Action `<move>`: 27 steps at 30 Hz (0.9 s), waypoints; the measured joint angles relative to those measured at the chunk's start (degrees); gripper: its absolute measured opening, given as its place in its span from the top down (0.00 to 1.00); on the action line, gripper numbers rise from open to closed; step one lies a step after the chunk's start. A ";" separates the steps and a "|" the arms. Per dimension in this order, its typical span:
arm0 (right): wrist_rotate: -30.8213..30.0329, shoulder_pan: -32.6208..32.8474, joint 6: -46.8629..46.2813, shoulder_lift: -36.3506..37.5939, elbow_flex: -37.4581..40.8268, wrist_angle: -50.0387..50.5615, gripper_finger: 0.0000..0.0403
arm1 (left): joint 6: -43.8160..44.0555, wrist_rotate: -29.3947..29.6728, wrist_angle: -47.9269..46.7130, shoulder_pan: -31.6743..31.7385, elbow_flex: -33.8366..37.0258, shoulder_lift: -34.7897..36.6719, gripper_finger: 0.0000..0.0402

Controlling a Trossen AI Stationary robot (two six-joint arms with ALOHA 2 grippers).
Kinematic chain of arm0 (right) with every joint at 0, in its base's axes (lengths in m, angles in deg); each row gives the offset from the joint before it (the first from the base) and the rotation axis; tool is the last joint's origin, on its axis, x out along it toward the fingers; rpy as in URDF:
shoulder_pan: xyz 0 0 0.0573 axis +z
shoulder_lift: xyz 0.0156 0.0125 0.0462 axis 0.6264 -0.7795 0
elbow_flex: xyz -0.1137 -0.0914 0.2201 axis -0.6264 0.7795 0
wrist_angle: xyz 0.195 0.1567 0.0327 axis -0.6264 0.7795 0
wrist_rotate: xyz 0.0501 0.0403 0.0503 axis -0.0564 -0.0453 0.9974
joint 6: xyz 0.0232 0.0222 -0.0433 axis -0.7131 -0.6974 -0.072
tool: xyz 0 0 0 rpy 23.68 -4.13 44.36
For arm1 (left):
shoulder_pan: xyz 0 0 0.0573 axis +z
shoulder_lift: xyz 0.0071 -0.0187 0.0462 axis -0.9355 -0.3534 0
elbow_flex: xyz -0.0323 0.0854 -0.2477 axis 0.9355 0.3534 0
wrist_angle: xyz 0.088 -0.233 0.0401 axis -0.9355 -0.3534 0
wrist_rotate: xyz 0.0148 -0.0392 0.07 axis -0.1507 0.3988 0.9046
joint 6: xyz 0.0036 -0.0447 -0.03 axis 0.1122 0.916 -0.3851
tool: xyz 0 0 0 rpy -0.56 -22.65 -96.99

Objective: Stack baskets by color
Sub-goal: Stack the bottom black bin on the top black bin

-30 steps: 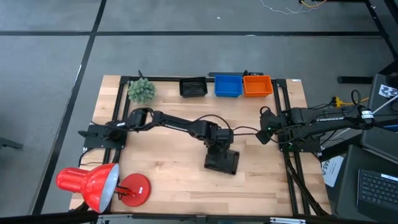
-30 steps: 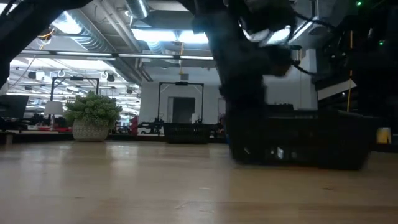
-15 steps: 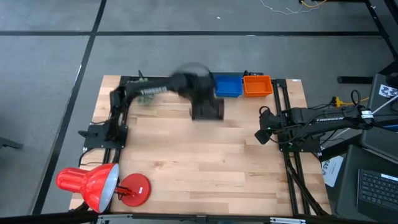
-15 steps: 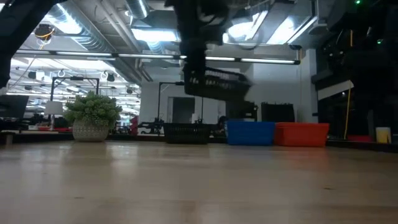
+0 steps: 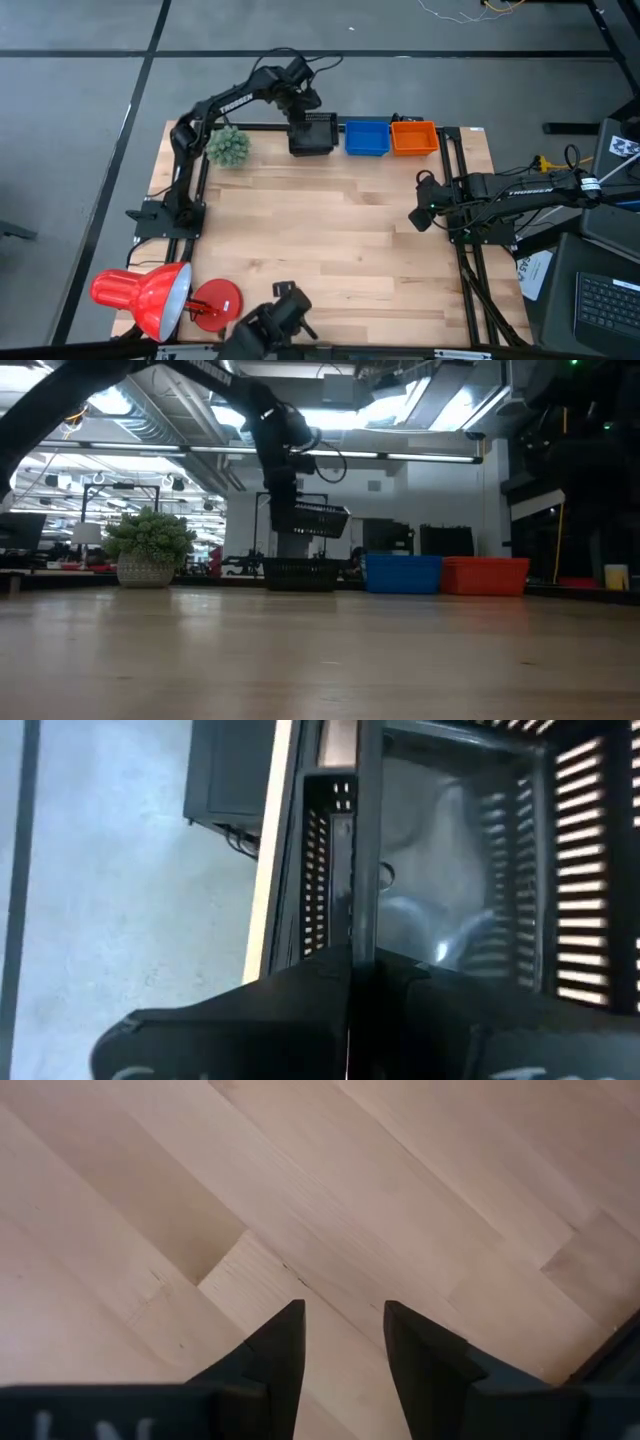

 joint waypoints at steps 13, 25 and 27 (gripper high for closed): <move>0.07 0.00 0.02 0.00 0.00 -1.17 0.66 | -1.88 -0.29 1.69 2.48 0.04 -6.68 1.00; 0.07 0.00 -0.02 0.00 0.00 -1.22 0.66 | -2.87 -2.77 1.08 2.90 0.04 -6.43 1.00; 0.13 0.00 -0.04 0.00 0.00 -1.22 0.66 | -2.83 -3.63 1.07 2.88 0.04 -6.43 0.99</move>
